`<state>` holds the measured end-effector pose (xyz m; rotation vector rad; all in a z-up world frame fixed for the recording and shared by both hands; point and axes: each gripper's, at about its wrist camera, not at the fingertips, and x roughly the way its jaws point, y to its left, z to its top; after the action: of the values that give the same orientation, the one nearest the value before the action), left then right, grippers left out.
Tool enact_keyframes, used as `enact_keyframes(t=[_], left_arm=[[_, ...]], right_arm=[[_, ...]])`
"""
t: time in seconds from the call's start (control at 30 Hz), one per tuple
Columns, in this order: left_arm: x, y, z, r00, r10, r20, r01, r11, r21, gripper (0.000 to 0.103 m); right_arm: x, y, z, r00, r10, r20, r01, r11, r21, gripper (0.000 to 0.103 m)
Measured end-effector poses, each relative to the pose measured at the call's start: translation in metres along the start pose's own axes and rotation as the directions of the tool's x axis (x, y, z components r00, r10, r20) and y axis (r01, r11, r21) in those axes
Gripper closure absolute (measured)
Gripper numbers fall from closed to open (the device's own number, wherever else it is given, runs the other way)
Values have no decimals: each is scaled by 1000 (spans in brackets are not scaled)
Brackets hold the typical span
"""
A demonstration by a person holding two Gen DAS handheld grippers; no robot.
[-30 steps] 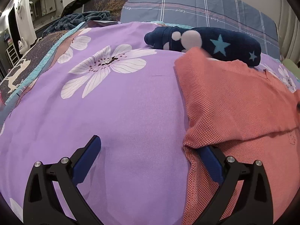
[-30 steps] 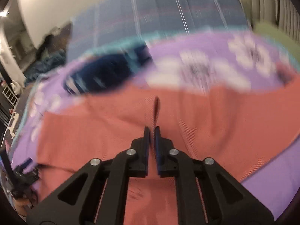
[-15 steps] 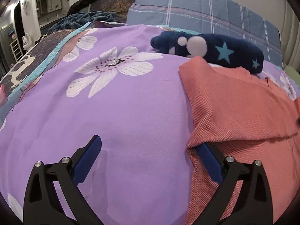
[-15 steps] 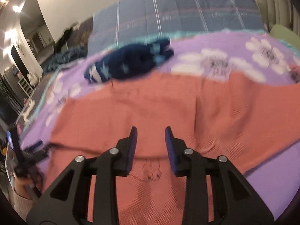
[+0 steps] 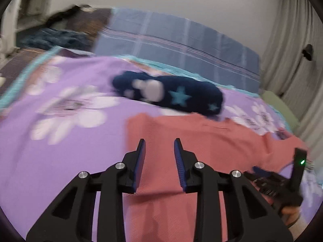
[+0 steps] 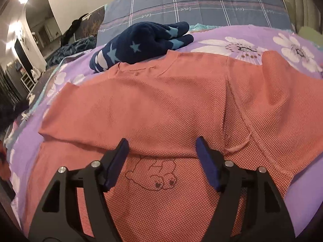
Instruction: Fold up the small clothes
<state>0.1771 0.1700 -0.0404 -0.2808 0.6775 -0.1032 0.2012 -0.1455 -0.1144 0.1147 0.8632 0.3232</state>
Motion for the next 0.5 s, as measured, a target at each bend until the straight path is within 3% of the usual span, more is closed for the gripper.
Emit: enact_keyframes(t=[0.07, 0.13, 0.17, 0.23, 0.27, 0.3, 0.33, 0.37, 0.43, 0.5], left_arm=[[30, -4, 0, 999, 6, -53, -5, 1000, 5, 72], [65, 1, -11, 979, 176, -103, -171, 984, 59, 72], [83, 13, -20, 953, 266, -146, -258, 964, 70, 71], [74, 34, -17, 979, 160, -129, -169, 984, -61, 70], [68, 42, -16, 974, 187, -125, -200, 975, -100, 70], [65, 52, -17, 950, 283, -133, -298, 948, -110, 65], [64, 58, -19, 948, 290, -132, -307, 943, -129, 65], [60, 66, -20, 962, 244, -122, -264, 946, -188, 65], [48, 66, -18, 960, 265, -95, -280, 934, -221, 66], [35, 48, -11, 975, 220, -9, -217, 957, -193, 66]], right_arm=[[0, -3, 0, 1000, 11, 3, -11, 1000, 9, 33], [-1, -4, -1, 1000, 14, 5, -14, 1000, 11, 33], [-1, -4, -2, 1000, 12, 5, -13, 1000, 10, 33], [-1, -3, -2, 1000, 7, 5, -7, 1000, 3, 33], [-1, -3, -3, 1000, 5, 6, -5, 1000, 2, 33], [-1, -3, -3, 1000, 5, 6, -5, 1000, 1, 33], [-1, -3, -3, 1000, 8, 5, -8, 1000, 3, 32], [-1, -3, -3, 1000, 11, 5, -11, 1000, 2, 31], [-1, -2, -3, 1000, 13, 7, -13, 1000, 3, 31], [-2, -3, -3, 1000, 16, 7, -16, 1000, 4, 31]])
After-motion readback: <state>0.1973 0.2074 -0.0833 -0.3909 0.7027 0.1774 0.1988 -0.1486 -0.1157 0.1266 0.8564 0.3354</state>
